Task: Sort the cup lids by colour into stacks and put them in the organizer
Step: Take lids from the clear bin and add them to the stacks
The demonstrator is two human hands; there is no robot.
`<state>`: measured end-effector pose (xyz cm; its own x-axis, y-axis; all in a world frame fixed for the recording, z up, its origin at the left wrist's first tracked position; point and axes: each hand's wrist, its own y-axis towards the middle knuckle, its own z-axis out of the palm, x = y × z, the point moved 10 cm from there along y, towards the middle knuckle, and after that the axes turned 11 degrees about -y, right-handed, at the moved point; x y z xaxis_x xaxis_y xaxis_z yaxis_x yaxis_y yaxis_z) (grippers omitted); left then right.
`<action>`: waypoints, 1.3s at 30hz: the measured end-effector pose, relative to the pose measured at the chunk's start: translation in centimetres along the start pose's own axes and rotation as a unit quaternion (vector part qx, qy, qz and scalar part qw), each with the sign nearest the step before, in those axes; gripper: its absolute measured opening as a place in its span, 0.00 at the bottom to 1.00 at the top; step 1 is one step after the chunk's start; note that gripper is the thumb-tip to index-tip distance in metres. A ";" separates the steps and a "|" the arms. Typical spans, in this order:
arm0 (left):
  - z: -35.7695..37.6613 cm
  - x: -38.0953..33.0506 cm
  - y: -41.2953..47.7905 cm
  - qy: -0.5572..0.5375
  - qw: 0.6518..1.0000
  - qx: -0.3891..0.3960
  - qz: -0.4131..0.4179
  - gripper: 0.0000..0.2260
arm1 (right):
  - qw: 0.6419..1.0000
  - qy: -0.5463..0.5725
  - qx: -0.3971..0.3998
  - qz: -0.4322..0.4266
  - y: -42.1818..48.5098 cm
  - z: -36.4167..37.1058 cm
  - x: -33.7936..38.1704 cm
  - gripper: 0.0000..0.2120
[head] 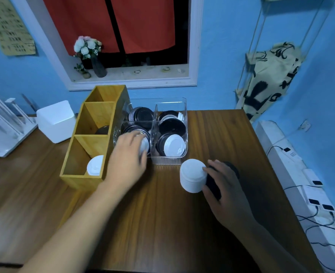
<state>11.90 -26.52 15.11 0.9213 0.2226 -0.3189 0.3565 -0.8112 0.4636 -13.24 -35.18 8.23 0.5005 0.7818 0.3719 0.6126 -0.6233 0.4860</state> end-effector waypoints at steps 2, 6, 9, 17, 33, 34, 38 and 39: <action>0.1 2.5 2.0 0.043 0.997 0.063 -0.031 0.23 | 1.000 0.001 -0.009 -0.015 1.4 0.2 2.1 0.21; 2.3 4.3 3.6 0.124 0.973 0.178 -0.078 0.30 | 0.999 -0.050 0.011 0.005 6.6 1.5 4.8 0.23; 3.4 4.6 3.8 0.146 0.967 0.187 -0.091 0.35 | 0.989 -0.140 0.053 0.009 10.4 3.2 6.0 0.27; 3.9 5.3 4.7 0.111 0.967 0.195 -0.124 0.34 | 0.928 -0.294 0.214 0.081 14.4 6.6 5.9 0.31; 3.9 3.7 -10.7 -0.176 0.949 0.259 -0.033 0.37 | 0.955 -0.062 0.220 0.188 3.2 2.5 7.9 0.29; 4.8 4.2 -11.5 -0.175 0.946 0.272 -0.042 0.37 | 0.943 -0.067 0.260 0.196 1.4 3.6 7.9 0.29; 6.0 5.3 -13.0 -0.205 0.942 0.259 -0.059 0.40 | 0.912 -0.167 0.317 0.201 -1.6 6.7 7.3 0.28; 6.0 5.5 -13.2 -0.216 0.940 0.256 -0.061 0.41 | 0.906 -0.212 0.314 0.190 -1.7 7.0 7.3 0.30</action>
<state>11.30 -17.80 2.27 0.6892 0.1800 -0.7018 0.2317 -0.9725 -0.0220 -6.42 -28.53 4.57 0.8571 0.5149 0.0169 0.5067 -0.8366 -0.2080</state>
